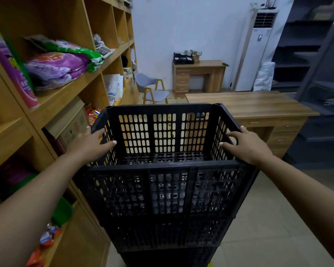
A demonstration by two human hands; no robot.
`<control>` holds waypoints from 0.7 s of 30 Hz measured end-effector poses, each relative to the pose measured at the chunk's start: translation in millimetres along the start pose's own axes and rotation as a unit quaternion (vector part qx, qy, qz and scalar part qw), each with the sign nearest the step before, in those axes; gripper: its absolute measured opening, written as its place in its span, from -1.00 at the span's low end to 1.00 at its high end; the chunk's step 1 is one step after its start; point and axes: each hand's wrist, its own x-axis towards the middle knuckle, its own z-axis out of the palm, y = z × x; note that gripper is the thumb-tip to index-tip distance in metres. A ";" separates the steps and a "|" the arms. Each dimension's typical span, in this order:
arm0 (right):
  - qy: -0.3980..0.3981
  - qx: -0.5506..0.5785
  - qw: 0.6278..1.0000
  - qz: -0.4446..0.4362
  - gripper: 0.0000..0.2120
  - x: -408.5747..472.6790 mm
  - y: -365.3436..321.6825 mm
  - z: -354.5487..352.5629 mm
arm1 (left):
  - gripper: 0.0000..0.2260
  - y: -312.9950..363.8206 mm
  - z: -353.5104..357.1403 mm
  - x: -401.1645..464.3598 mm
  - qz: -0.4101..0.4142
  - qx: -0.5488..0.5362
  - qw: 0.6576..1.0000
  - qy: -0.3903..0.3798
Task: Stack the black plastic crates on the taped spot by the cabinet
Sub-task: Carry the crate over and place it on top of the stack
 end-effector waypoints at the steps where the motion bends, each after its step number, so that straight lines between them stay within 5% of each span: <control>1: -0.015 0.006 1.000 -0.007 -0.30 -0.7 0.9 -1.1 | -0.25 0.2 1.0 -3.3 0.004 -0.007 1.000 -0.004; 5: -0.069 -0.001 0.997 -0.017 -0.16 -3.2 3.8 -2.4 | -0.17 0.3 4.0 -14.2 0.010 -0.001 1.000 -0.015; 17: -0.031 -0.037 0.998 -0.029 0.02 -0.7 4.6 3.4 | -0.09 1.6 5.5 -13.2 0.019 0.013 1.000 -0.007; 21: -0.038 -0.040 0.998 -0.025 -0.09 6.5 3.3 3.4 | -0.07 3.9 4.5 -8.4 0.022 0.027 0.999 -0.009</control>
